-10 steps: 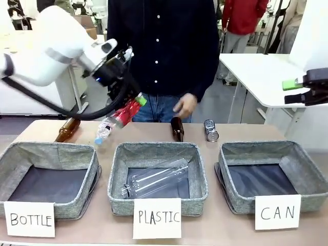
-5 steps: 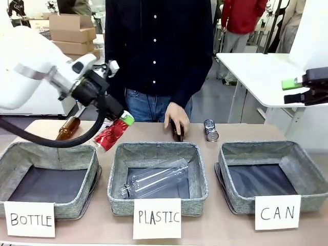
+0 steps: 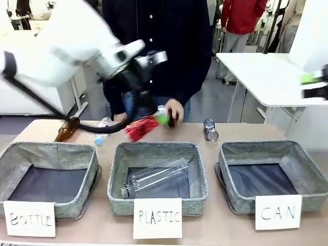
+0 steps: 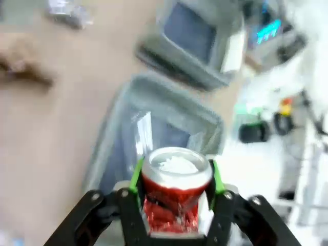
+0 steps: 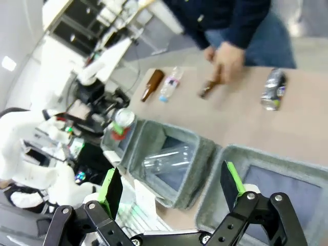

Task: Sort the can waste into the basket.
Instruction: Pick up the can waste from the table and place it in the right Fabric basket.

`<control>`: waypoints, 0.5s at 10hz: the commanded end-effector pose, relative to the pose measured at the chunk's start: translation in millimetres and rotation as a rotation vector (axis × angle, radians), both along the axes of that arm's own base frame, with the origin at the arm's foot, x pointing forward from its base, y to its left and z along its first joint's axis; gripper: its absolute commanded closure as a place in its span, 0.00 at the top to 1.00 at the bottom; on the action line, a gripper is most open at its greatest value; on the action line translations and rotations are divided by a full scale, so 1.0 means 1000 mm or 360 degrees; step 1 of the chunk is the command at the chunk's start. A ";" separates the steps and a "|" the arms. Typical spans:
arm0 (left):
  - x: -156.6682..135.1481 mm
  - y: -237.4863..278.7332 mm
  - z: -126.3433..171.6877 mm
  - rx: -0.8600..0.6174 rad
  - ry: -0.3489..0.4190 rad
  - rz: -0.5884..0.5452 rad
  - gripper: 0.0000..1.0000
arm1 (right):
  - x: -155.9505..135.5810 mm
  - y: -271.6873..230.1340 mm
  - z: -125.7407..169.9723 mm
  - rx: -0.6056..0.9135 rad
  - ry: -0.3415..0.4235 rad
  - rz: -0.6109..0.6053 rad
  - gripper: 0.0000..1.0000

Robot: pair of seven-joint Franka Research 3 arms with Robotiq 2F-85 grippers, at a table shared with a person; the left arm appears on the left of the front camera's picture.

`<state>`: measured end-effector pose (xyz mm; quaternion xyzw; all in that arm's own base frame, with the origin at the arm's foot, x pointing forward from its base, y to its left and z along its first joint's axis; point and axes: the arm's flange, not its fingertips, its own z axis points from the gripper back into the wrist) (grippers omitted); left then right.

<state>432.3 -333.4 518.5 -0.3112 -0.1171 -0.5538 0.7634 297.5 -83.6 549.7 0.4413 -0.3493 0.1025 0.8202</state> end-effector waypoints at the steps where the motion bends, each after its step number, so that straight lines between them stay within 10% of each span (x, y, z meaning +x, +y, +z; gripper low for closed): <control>1: -0.011 -0.109 0.040 0.0200 -0.0525 -0.0652 0.55 | -0.052 -0.073 0.022 -0.0102 0.0002 -0.0234 1.00; 3: -0.022 -0.197 0.056 0.0202 -0.0796 -0.0802 0.55 | -0.106 -0.131 0.005 -0.0228 0.0116 -0.0506 1.00; 5: -0.001 -0.279 0.038 0.0137 -0.0735 -0.0944 0.55 | -0.149 -0.149 -0.029 -0.0455 0.0185 -0.0482 1.00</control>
